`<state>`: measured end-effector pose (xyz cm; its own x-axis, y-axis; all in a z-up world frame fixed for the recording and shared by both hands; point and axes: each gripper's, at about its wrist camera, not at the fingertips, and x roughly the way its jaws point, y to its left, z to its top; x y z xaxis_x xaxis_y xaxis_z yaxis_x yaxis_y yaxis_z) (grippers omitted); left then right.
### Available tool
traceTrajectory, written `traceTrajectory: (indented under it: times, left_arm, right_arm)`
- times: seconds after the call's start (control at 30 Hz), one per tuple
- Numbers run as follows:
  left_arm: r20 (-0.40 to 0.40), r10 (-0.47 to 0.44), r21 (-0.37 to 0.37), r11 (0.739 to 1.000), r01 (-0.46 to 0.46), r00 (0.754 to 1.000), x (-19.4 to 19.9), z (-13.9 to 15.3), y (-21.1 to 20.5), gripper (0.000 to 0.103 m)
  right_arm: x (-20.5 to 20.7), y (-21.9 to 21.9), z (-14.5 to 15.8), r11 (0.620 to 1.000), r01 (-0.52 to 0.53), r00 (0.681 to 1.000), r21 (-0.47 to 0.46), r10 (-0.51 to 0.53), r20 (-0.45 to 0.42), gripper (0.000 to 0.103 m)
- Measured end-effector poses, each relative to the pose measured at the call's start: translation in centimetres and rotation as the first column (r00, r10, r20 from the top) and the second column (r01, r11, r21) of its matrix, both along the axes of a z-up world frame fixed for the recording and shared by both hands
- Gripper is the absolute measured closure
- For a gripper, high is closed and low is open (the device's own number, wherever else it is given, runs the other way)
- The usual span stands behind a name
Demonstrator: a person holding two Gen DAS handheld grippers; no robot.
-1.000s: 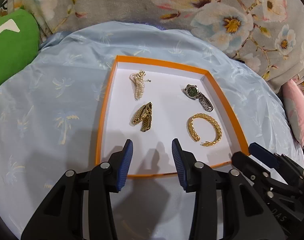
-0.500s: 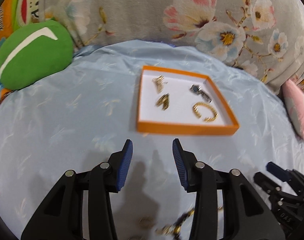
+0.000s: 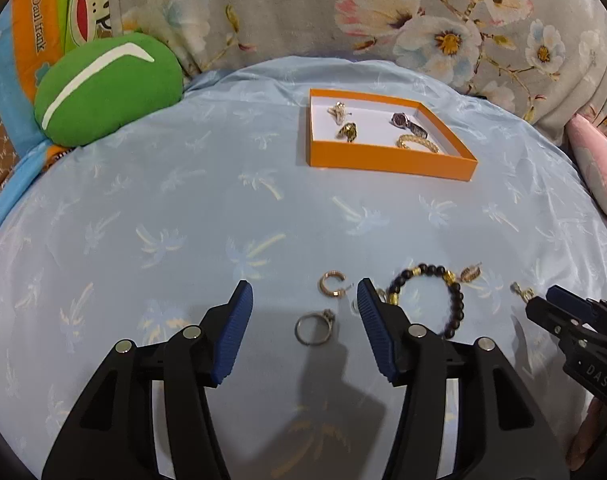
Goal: Organize jewelry
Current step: 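Move both tools back to the jewelry left on the cloth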
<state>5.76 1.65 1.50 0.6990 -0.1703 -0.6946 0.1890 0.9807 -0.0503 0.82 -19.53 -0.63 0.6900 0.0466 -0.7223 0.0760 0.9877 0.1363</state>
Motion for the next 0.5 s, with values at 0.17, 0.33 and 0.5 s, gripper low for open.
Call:
traceTrajectory:
  times: [0.17, 0.33, 0.5]
  left_arm:
    - [-0.017, 0.006, -0.021, 1.000, -0.007, 1.000, -0.5, -0.2, 0.6, 0.050]
    - [-0.021, -0.007, -0.013, 1.000, 0.006, 1.000, -0.9, -0.3, 0.5, 0.049]
    - [-0.024, 0.002, -0.030, 1.000, -0.003, 1.000, -0.8, -0.4, 0.8, 0.044]
  right_arm:
    - [0.1, 1.8, 0.4, 0.999, -0.043, 0.999, 0.024, 0.043, 0.019, 0.062]
    - [1.5, 3.8, 0.6, 0.997, -0.071, 0.997, 0.011, 0.071, 0.035, 0.062]
    - [3.2, 4.3, 0.6, 0.998, -0.066, 0.997, 0.006, 0.066, 0.032, 0.062]
